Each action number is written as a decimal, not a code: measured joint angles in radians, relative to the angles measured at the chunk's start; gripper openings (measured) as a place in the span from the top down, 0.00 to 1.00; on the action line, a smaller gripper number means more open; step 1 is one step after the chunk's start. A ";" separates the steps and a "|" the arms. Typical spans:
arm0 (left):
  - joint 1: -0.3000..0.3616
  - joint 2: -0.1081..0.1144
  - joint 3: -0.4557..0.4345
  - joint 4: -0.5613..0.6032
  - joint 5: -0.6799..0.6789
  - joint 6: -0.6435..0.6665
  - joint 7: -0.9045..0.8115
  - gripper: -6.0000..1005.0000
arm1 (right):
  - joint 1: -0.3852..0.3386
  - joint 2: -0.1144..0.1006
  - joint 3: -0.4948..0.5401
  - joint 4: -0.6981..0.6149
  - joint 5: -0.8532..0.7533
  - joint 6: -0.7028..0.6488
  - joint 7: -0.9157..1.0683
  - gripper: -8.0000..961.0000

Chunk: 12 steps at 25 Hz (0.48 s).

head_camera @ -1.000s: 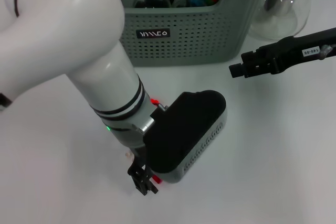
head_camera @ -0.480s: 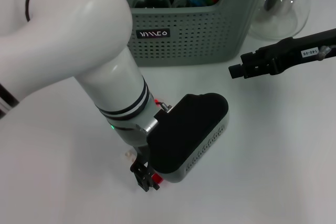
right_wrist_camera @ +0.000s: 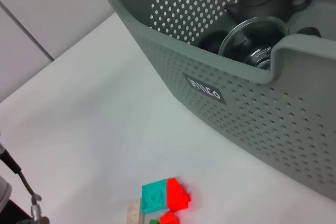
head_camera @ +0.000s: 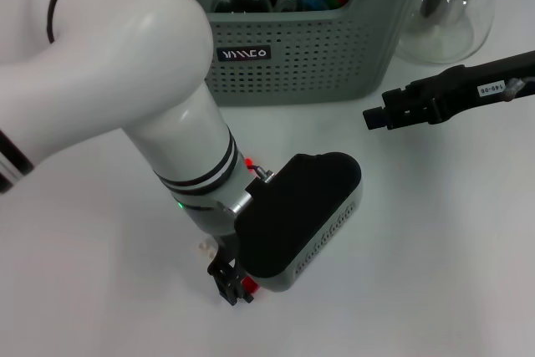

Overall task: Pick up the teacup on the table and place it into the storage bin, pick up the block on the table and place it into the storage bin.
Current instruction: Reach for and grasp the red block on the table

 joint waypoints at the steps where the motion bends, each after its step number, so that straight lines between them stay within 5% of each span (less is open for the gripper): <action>1: 0.000 0.000 0.001 -0.002 0.000 -0.003 0.000 0.18 | 0.000 0.000 0.000 0.000 0.000 0.000 0.000 0.32; 12: -0.006 0.000 0.002 -0.010 0.000 -0.017 0.000 0.24 | 0.002 -0.003 0.000 0.000 0.001 0.001 0.000 0.32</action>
